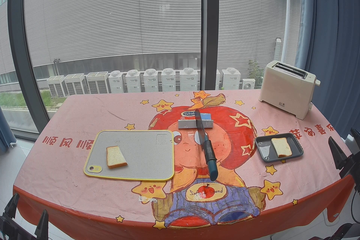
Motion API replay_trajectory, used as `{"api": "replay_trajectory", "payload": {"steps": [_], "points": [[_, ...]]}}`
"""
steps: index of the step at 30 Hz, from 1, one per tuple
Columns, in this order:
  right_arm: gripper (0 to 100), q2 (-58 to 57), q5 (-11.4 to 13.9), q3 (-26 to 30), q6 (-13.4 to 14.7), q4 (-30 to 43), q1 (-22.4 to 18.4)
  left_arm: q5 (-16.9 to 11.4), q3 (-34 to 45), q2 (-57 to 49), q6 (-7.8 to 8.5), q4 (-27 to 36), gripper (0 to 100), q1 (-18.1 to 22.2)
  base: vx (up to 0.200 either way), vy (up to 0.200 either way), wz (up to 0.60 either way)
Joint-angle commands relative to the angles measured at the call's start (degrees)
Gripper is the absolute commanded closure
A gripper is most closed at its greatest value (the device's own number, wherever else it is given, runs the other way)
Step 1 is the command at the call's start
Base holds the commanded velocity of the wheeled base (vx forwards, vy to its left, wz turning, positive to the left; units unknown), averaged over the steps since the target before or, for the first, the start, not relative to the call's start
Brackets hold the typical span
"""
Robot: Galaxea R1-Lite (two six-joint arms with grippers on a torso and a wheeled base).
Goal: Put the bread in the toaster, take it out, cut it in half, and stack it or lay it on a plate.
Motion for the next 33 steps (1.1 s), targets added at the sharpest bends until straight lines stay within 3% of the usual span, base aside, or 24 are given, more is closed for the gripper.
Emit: {"api": "replay_trajectory", "payload": {"steps": [1, 9, 33], "points": [[0, -4.98, 0.01, -0.66, -0.06, 2.59, 0.02, 0.01, 0.92, -0.31, -0.01, 0.00, 0, 0.01, 0.000, 0.000, 0.00], [0, -8.58, 0.10, -1.36, -0.06, 8.83, 0.02, 0.01, 0.92, -0.31, -0.01, 0.00, 0, 0.01, 0.000, 0.000, 0.00], [0, -12.36, 0.27, -1.10, -0.85, 9.36, 0.02, 0.01, 0.92, -0.31, -0.01, 0.00, 0, 0.01, 0.000, 0.000, 0.00]]}}
